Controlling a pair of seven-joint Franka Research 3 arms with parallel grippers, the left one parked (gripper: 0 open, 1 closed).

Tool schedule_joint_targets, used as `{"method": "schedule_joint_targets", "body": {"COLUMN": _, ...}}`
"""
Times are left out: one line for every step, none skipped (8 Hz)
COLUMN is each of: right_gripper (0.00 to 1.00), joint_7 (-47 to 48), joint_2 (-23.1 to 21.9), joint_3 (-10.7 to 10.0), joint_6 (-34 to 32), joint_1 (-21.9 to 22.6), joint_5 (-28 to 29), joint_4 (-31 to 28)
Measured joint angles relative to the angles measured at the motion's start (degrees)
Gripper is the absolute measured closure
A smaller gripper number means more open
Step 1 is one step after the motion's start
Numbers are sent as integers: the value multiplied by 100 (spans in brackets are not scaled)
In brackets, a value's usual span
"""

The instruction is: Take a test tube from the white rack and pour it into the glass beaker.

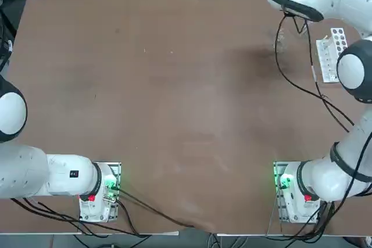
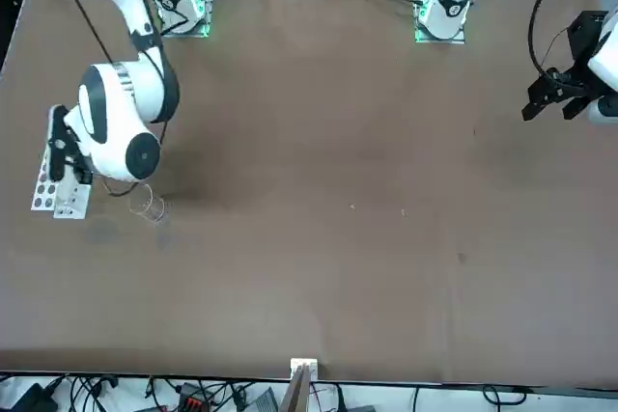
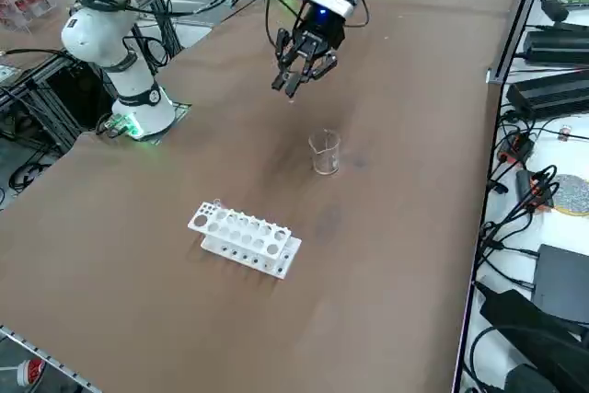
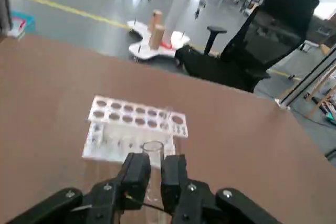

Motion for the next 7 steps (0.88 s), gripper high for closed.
{"method": "schedule_joint_targets", "body": {"right_gripper": 81, "joint_7": -140, "joint_2": 248, "joint_3": 1, "joint_6": 49, "joint_1": 54, "joint_5": 209, "joint_4": 282}}
{"method": "schedule_joint_targets", "body": {"right_gripper": 81, "joint_7": -259, "joint_2": 495, "joint_3": -1, "joint_6": 172, "joint_1": 69, "joint_5": 444, "joint_4": 511}}
{"method": "schedule_joint_targets", "body": {"right_gripper": 81, "joint_7": -388, "joint_2": 681, "joint_3": -10, "joint_6": 384, "joint_1": 65, "joint_5": 700, "joint_4": 650}}
{"method": "schedule_joint_targets", "body": {"right_gripper": 81, "joint_7": -581, "joint_2": 776, "joint_3": -28, "joint_6": 558, "joint_1": 54, "joint_5": 948, "joint_4": 729}}
{"method": "schedule_joint_targets", "body": {"right_gripper": 81, "joint_7": -730, "joint_2": 793, "joint_3": -48, "joint_6": 722, "joint_1": 39, "joint_5": 1290, "joint_4": 784}}
{"method": "schedule_joint_targets", "body": {"right_gripper": 81, "joint_7": -805, "joint_2": 791, "joint_3": -67, "joint_6": 912, "joint_1": 10, "joint_5": 1688, "joint_4": 841}}
{"method": "schedule_joint_targets", "body": {"right_gripper": 81, "joint_7": -846, "joint_2": 791, "joint_3": -70, "joint_6": 1103, "joint_1": -40, "joint_5": 2014, "joint_4": 874}}
